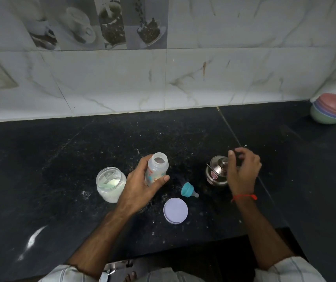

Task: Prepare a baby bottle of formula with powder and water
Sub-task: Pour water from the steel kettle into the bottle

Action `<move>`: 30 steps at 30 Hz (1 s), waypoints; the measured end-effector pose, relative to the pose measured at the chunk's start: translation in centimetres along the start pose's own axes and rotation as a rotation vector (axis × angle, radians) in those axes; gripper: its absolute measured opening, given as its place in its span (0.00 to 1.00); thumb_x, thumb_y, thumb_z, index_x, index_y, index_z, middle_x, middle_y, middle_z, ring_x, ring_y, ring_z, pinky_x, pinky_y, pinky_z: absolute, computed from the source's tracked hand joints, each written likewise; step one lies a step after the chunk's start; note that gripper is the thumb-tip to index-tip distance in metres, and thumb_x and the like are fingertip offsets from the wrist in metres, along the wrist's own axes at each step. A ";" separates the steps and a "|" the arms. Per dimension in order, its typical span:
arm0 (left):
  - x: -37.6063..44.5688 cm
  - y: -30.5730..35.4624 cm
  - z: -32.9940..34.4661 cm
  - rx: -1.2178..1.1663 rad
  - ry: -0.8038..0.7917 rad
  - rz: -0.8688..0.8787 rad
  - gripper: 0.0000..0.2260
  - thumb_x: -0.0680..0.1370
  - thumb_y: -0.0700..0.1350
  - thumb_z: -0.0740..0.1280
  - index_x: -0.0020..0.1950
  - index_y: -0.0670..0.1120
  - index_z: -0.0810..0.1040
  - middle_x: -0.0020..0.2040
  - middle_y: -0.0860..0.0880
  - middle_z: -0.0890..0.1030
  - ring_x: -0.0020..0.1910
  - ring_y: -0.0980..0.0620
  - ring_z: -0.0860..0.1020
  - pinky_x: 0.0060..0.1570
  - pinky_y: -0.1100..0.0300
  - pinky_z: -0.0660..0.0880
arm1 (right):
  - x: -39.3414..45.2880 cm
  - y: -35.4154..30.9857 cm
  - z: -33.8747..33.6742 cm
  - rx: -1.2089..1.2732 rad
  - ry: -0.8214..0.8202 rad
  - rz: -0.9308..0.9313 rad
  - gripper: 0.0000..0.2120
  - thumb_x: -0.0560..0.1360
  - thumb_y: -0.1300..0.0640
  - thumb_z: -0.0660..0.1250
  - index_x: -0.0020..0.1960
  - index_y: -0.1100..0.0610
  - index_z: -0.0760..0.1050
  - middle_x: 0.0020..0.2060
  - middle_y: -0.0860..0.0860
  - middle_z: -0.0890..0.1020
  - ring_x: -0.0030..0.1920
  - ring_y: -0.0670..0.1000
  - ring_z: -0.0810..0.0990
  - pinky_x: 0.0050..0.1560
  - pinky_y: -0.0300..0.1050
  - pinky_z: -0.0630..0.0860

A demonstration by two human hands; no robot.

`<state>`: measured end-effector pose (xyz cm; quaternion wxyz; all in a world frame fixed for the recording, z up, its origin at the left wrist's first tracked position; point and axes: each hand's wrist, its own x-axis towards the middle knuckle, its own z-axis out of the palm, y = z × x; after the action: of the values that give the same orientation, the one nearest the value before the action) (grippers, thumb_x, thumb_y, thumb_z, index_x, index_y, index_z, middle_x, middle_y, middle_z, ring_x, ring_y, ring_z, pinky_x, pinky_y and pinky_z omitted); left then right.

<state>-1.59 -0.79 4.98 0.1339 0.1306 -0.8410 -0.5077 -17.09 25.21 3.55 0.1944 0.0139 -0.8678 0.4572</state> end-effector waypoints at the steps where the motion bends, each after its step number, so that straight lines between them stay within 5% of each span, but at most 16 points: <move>1: 0.0 0.3 0.2 0.000 -0.004 0.003 0.29 0.74 0.57 0.78 0.62 0.80 0.65 0.59 0.75 0.78 0.62 0.69 0.77 0.59 0.65 0.76 | 0.6 1.1 -0.2 0.003 -0.030 0.118 0.12 0.81 0.49 0.68 0.59 0.56 0.79 0.56 0.60 0.78 0.56 0.57 0.76 0.58 0.43 0.68; 5: 0.0 1.4 1.0 -0.019 -0.012 0.013 0.27 0.69 0.66 0.75 0.63 0.79 0.65 0.60 0.72 0.79 0.62 0.68 0.78 0.58 0.67 0.75 | 0.5 3.9 -0.2 0.187 -0.183 0.443 0.09 0.81 0.47 0.68 0.48 0.52 0.79 0.50 0.57 0.84 0.55 0.59 0.82 0.62 0.54 0.77; 12: -0.7 2.3 1.9 -0.033 -0.010 0.023 0.26 0.69 0.66 0.74 0.63 0.77 0.67 0.61 0.71 0.79 0.62 0.66 0.78 0.57 0.64 0.77 | -0.6 4.5 -0.1 0.429 -0.216 0.628 0.10 0.80 0.46 0.70 0.45 0.46 0.71 0.48 0.54 0.83 0.54 0.58 0.83 0.63 0.66 0.79; 17: -1.5 2.7 2.5 -0.030 0.002 0.031 0.26 0.69 0.66 0.74 0.63 0.78 0.67 0.60 0.72 0.79 0.61 0.67 0.78 0.57 0.66 0.77 | -0.6 4.1 -0.5 0.569 -0.242 0.664 0.15 0.83 0.51 0.68 0.42 0.51 0.65 0.50 0.56 0.81 0.52 0.55 0.82 0.46 0.51 0.82; 24: -2.4 2.7 3.1 -0.001 -0.014 0.022 0.28 0.74 0.55 0.79 0.63 0.78 0.67 0.61 0.71 0.79 0.61 0.69 0.78 0.54 0.75 0.75 | -0.6 2.4 -2.6 0.637 -0.273 0.530 0.15 0.82 0.52 0.69 0.37 0.45 0.71 0.37 0.45 0.80 0.43 0.49 0.80 0.47 0.53 0.78; 30: -2.9 2.6 4.2 -0.002 -0.041 0.026 0.27 0.75 0.53 0.79 0.67 0.69 0.69 0.62 0.62 0.81 0.61 0.66 0.79 0.54 0.74 0.74 | -0.4 -1.2 -5.2 0.661 -0.312 0.375 0.14 0.81 0.53 0.70 0.38 0.44 0.74 0.39 0.45 0.85 0.43 0.46 0.85 0.51 0.56 0.80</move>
<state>-0.63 4.81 5.17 0.1235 0.1091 -0.8447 -0.5092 -14.75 28.56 6.97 -0.0414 -0.0134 -0.6807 0.7313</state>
